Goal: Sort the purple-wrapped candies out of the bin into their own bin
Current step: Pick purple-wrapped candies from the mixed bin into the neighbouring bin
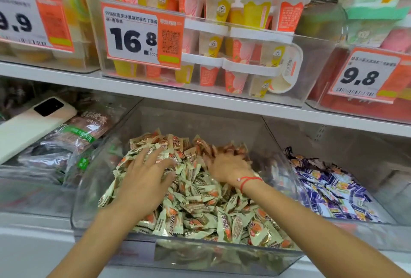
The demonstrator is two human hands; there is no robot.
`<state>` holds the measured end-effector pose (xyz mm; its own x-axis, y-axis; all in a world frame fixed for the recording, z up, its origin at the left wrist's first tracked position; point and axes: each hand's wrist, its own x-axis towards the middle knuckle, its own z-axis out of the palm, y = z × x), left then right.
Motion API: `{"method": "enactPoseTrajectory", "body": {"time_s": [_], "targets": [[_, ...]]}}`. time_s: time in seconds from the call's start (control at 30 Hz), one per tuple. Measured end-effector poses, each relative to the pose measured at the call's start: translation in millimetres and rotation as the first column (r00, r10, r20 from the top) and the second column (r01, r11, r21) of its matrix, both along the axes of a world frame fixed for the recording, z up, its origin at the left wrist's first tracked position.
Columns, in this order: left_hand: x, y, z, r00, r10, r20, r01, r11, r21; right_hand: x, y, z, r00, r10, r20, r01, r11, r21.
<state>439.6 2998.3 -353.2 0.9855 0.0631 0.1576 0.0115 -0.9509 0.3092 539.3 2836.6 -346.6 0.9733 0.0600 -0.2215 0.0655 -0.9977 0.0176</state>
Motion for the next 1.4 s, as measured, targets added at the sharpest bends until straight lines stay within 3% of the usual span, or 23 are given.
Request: {"method": "enactPoseTrajectory", "body": {"time_s": [0.2,0.37,0.47,0.57,0.63,0.7,0.8,0.9,0.97,1.07,1.17,1.27,1.4], "targets": [[6.2,-2.9,1.2,0.967,0.12,0.226,-0.105,0.991,-0.079,-52.7,5.0,13.2,0.956,0.291,-0.037,-0.261,0.9,0.349],[5.6,-0.7,7.1,0.92,0.017,0.39,0.026,0.994,-0.104,-85.9,-17.0,28.3,0.829,0.557,-0.061,-0.504,0.789,0.352],[-0.5,-10.2,13.4,0.932,-0.128,0.339,0.177,0.977,-0.119,-99.4,-41.7,34.9,0.705,0.699,-0.117,-0.615,0.685,0.39],[-2.2,-14.4,7.3,0.96,-0.259,0.103,0.26,0.966,0.004,-110.2,-62.5,40.9,0.649,0.748,-0.139,-0.669,0.649,0.362],[0.4,-11.5,0.6,0.959,-0.283,0.001,0.281,0.953,0.114,-110.6,-73.0,54.2,0.682,0.724,-0.104,-0.639,0.658,0.398],[1.3,-9.3,0.0,0.962,-0.273,-0.005,0.271,0.954,0.129,-103.1,-84.5,66.4,0.745,0.666,-0.025,-0.608,0.695,0.385],[0.4,-13.7,11.1,0.957,-0.286,0.043,0.276,0.948,0.159,-86.2,-110.8,68.1,0.814,0.514,0.269,-0.57,0.796,0.204],[16.3,-30.5,32.6,0.939,-0.342,0.048,0.334,0.935,0.122,-69.1,-135.5,54.1,0.823,0.271,0.5,-0.426,0.877,0.225],[40.0,-54.8,44.4,0.901,-0.432,0.03,0.427,0.898,0.105,-62.7,-140.0,45.6,0.875,0.104,0.473,-0.326,0.848,0.417],[80.3,-97.2,39.3,0.838,-0.541,-0.074,0.546,0.833,0.092,-62.5,-135.9,38.2,0.967,0.016,0.255,-0.191,0.71,0.678],[114.9,-122.8,12.2,0.783,-0.574,-0.24,0.616,0.768,0.175,-62.4,-137.2,34.0,0.973,0.026,0.228,-0.186,0.671,0.718],[125.8,-135.6,0.0,0.757,-0.501,-0.42,0.634,0.719,0.284,-59.7,-139.6,31.8,0.977,0.045,0.209,-0.179,0.71,0.681],[115.0,-126.5,4.7,0.755,-0.512,-0.41,0.648,0.677,0.349,-60.4,-138.9,35.4,0.982,0.059,0.181,-0.164,0.744,0.647]]}}
